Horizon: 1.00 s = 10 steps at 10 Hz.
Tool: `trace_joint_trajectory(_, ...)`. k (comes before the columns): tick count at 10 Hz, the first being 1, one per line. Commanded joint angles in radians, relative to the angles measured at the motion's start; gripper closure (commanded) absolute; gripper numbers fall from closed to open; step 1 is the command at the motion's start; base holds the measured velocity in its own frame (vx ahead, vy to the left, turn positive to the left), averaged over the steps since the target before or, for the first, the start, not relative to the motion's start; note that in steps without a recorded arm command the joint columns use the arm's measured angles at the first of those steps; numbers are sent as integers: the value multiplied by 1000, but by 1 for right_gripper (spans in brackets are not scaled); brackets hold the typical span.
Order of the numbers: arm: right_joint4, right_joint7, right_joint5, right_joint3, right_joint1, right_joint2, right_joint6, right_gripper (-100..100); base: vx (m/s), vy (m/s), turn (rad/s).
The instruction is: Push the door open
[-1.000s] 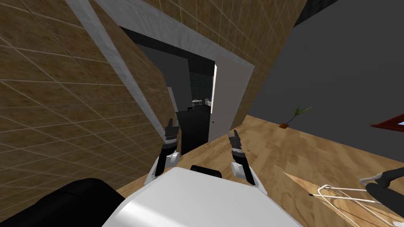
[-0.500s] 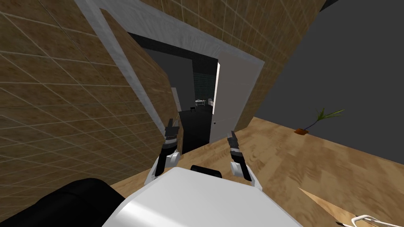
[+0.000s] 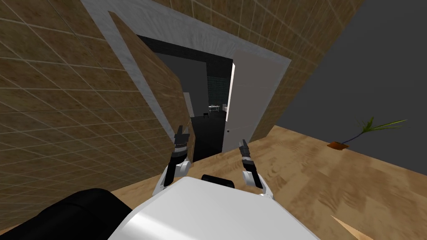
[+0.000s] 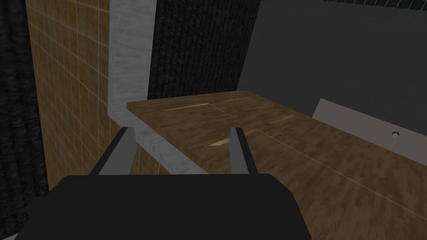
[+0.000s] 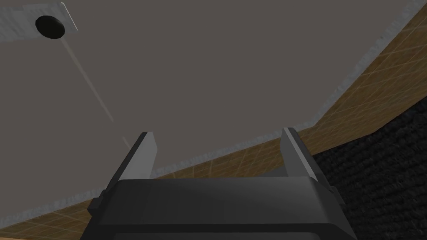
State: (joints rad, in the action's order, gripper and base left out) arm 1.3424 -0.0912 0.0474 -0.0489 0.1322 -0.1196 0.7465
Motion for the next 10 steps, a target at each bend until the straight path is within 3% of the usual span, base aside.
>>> trace_joint_trajectory(1, -40, -1, 1, -2, -12, -2, 0, -100, 30, -61, 163)
trace_joint_trajectory(4, -145, -4, 5, -3, -58, -7, 12, -100, 55, -88, 203)
trace_joint_trajectory(8, -225, -7, 8, -3, -88, -10, 20, -100, 39, -65, 103)
trace_joint_trajectory(10, -296, -9, 10, -4, -117, -13, 28, -100, 35, -50, 146)
